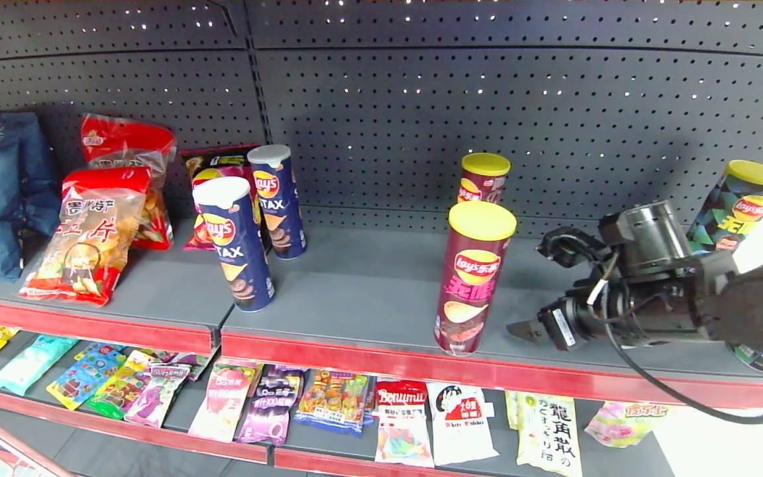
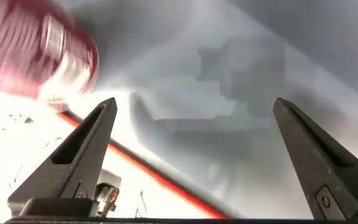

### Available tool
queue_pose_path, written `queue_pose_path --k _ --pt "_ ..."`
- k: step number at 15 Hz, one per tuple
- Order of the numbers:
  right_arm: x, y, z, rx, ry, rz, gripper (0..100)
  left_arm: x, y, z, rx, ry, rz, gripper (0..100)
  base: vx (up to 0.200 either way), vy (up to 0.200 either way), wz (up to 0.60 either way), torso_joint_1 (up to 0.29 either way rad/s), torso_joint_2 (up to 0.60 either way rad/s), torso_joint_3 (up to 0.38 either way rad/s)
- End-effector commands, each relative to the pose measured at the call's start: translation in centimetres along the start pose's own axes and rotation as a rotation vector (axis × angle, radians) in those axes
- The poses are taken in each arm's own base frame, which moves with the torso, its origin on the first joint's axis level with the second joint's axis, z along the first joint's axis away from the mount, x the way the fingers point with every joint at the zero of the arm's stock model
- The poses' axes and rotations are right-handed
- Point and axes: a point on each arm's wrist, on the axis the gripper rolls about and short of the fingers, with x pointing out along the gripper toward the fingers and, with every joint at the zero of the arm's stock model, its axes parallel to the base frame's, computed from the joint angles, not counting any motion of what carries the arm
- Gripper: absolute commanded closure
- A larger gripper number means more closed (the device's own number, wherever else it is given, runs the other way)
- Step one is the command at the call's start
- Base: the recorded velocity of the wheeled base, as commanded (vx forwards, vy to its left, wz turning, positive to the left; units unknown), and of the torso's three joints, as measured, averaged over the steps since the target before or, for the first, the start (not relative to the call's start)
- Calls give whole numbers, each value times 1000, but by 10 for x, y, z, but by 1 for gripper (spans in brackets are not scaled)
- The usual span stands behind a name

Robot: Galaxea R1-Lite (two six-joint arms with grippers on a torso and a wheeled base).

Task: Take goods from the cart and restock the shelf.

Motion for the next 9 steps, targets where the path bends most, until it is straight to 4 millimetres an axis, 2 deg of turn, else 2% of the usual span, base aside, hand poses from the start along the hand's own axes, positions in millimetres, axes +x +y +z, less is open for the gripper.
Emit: queue_pose_path --k 1,3,4,5,6,7,9 --pt "-75 -6 -26 24 -131 -37 0 0 0 0 0 0 -1 0 0 0 0 0 0 0" --pt "-116 -4 -48 30 -228 -57 0 0 0 0 0 0 1 0 0 0 0 0 0 0" --pt "-143 -5 -68 29 -308 -67 0 0 0 0 -2 0 1 0 0 0 0 0 0 0" --pt "-153 -5 -76 16 -342 -75 0 0 0 0 -2 0 1 0 0 0 0 0 0 0" --pt "-188 -1 -112 -30 -483 -123 0 0 0 0 0 0 1 0 0 0 0 0 0 0" --pt "-201 6 -137 -17 -555 -153 0 0 0 0 0 0 1 0 0 0 0 0 0 0" --pt "-212 19 -176 102 -674 -190 0 0 0 0 -2 -2 1 0 0 0 0 0 0 0"
